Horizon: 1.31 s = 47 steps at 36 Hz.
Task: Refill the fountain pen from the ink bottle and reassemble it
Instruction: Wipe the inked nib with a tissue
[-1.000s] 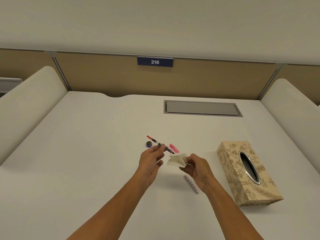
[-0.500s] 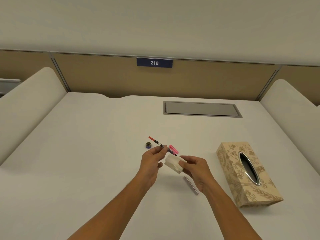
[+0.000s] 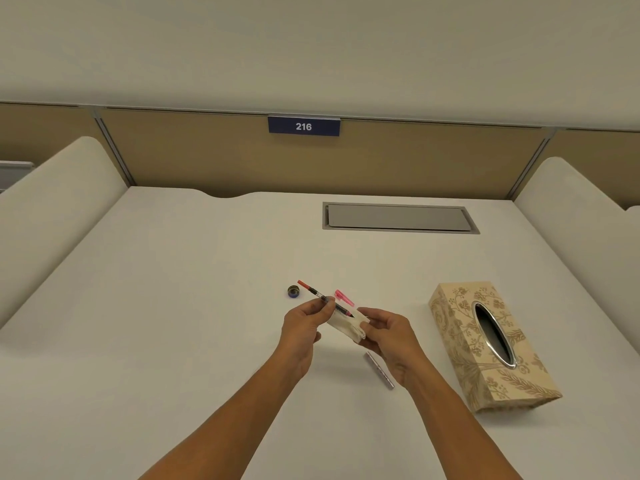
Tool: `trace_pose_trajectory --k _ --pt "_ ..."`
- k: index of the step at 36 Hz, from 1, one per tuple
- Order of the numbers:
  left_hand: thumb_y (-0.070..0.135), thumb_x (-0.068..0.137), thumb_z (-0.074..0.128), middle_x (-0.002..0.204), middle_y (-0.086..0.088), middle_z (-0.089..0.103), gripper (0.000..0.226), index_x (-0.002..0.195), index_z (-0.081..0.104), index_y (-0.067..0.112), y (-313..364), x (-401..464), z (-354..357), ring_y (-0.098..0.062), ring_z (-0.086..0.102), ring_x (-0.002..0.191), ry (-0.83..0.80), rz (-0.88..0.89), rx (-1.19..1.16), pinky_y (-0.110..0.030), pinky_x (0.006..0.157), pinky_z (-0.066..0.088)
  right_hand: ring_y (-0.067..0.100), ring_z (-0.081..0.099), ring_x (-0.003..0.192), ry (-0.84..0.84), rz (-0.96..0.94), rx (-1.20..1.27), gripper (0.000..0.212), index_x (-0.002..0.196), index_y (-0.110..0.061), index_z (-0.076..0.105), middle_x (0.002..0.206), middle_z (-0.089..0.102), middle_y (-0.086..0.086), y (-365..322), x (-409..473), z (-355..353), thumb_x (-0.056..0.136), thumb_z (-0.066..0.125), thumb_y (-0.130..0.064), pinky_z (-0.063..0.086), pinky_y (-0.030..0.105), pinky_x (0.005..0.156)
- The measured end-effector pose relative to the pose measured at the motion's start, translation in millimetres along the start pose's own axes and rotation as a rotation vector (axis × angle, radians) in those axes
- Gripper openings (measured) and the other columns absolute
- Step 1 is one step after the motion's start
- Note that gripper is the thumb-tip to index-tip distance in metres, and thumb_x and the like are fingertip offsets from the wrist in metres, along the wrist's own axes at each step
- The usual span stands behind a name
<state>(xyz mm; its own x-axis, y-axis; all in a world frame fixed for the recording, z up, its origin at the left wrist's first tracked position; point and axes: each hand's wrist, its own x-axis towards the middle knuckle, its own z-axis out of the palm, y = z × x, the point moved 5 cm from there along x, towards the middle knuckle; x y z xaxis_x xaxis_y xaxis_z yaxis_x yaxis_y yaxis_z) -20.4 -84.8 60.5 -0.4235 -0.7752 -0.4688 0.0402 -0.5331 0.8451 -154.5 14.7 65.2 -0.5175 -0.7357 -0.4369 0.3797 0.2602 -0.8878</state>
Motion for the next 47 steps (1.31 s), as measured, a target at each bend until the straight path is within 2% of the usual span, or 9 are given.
trace_pose_trajectory --k 10,20,29,33,39,43,47 --pt "0.026 0.088 0.071 0.103 0.007 0.075 0.024 0.111 0.075 0.017 -0.2 -1.1 -3.9 -0.012 0.058 0.102 -0.012 0.000 0.025 -0.036 0.083 0.039 0.021 0.074 0.086 0.003 -0.061 -0.057 0.025 0.114 0.001 0.069 0.099 0.076 0.015 -1.5 3.3 -2.3 0.094 0.056 0.009 0.061 0.031 0.078" --pt "0.023 0.090 0.070 0.107 0.005 0.074 0.025 0.113 0.074 0.016 1.8 -3.3 -5.5 -0.013 0.058 0.102 0.017 0.023 0.078 -0.034 0.080 0.040 0.023 0.074 0.090 0.019 -0.097 -0.099 0.025 0.113 -0.002 0.071 0.101 0.076 0.016 -4.8 2.0 -3.2 0.095 0.056 0.007 0.060 0.034 0.083" --pt "0.018 0.092 0.067 0.110 0.002 0.073 0.016 0.105 0.075 0.023 6.3 -7.5 -6.5 -0.012 0.058 0.100 0.016 0.082 0.147 -0.036 0.087 0.041 0.018 0.074 0.088 0.026 -0.143 -0.153 0.025 0.114 -0.003 0.071 0.100 0.077 0.011 -7.7 -0.5 -1.7 0.095 0.056 0.006 0.060 0.024 0.074" --pt "0.016 0.092 0.067 0.105 0.005 0.074 0.017 0.104 0.076 0.024 7.2 -8.5 -7.9 -0.011 0.059 0.099 0.021 0.108 0.185 -0.042 0.102 0.041 0.018 0.074 0.089 0.030 -0.149 -0.168 0.025 0.115 -0.003 0.071 0.101 0.077 0.011 -7.2 -1.0 -1.8 0.096 0.056 0.005 0.059 0.023 0.073" --pt "0.016 0.091 0.067 0.097 0.006 0.073 0.016 0.101 0.076 0.024 7.1 -9.8 -9.6 -0.006 0.054 0.081 0.023 0.126 0.202 -0.051 0.108 0.039 0.021 0.073 0.092 0.048 -0.154 -0.179 0.025 0.114 -0.004 0.071 0.101 0.077 0.010 -7.0 -1.0 -1.2 0.096 0.056 0.004 0.059 0.024 0.074" --pt "0.017 0.090 0.069 0.096 0.005 0.075 0.013 0.098 0.077 0.023 8.9 -12.4 -10.1 -0.006 0.057 0.081 0.024 0.130 0.216 -0.048 0.101 0.045 0.021 0.073 0.093 0.057 -0.159 -0.175 0.025 0.115 -0.004 0.071 0.102 0.076 0.010 -8.3 -2.1 -0.8 0.096 0.056 0.004 0.059 0.023 0.074" --pt "0.016 0.090 0.069 0.093 0.006 0.075 0.013 0.092 0.075 0.028 12.3 -14.7 -10.5 -0.007 0.062 0.090 0.032 0.169 0.248 -0.023 0.076 0.044 0.019 0.074 0.090 0.066 -0.165 -0.175 0.025 0.113 -0.004 0.072 0.100 0.077 0.009 -9.1 -3.1 0.3 0.096 0.056 0.005 0.060 0.023 0.074"
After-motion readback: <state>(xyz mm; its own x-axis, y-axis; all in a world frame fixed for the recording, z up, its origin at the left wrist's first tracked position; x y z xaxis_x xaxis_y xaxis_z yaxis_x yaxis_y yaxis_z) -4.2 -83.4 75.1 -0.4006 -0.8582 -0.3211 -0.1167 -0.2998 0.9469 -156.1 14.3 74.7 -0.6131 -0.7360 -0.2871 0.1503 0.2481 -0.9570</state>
